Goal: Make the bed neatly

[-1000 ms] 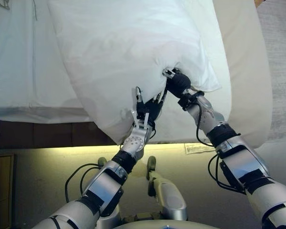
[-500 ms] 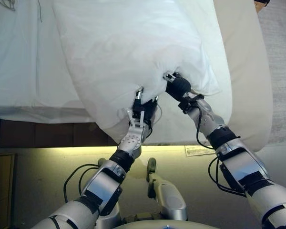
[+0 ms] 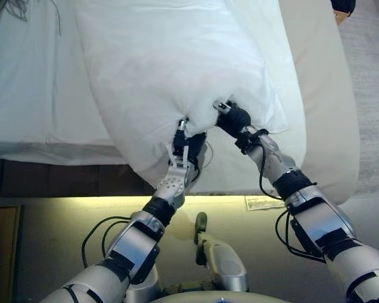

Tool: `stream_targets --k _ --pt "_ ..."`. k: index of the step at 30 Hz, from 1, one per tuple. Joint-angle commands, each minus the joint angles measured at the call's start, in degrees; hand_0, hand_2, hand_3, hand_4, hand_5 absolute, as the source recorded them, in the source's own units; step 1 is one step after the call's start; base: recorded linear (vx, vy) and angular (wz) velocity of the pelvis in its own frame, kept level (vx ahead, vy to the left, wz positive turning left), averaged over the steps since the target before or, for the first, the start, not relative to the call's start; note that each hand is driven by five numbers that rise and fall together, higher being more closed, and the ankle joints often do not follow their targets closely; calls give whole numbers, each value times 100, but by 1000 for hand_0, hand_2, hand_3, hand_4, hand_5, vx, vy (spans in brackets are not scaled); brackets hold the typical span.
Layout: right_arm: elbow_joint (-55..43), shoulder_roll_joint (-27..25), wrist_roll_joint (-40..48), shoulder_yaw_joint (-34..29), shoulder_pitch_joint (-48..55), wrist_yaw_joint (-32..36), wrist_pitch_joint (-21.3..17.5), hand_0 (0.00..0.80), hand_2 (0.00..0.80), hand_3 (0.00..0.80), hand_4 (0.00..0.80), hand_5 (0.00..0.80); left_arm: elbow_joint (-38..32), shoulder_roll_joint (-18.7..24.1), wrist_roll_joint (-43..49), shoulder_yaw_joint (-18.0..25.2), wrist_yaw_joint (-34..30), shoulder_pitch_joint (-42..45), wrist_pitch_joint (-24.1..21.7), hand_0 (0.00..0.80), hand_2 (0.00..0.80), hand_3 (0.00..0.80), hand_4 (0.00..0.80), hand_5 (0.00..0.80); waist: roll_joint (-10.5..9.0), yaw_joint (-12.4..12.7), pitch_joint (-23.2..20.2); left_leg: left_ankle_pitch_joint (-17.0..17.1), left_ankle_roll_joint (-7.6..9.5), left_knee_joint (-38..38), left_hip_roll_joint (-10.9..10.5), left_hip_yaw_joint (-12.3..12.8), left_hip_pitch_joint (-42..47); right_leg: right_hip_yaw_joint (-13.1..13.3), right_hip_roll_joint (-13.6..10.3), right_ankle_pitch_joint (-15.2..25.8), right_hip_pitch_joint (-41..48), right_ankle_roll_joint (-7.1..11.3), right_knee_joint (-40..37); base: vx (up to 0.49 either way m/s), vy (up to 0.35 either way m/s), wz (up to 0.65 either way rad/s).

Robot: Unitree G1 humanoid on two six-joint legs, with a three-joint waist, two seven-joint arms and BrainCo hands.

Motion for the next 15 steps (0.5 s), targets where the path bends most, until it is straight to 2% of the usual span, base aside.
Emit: stream_targets --k 1,9,15 --pt "396 -403 -447 -256 -25 33 177 0 0 0 0 0 -79 -152 44 141 -441 -612 40 800 800 800 800 800 164 206 -568 -549 -235 46 246 -143 229 -99 -106 -420 -137 192 467 16 84 2" --pt "1107 -519 -1011 -391 842 729 663 0 0 0 0 0 -243 450 44 665 -377 -312 141 800 800 800 800 800 290 368 -967 -656 -218 12 172 -215 567 -261 -206 -553 225 225 482 51 56 9" --pt "1233 -344 -1243 -500 1777 1096 797 0 0 0 0 0 -416 867 44 1121 -450 333 298 800 800 800 800 800 444 497 -1448 -653 -193 -210 75 -287 946 -384 -260 -584 650 259 325 119 84 4"
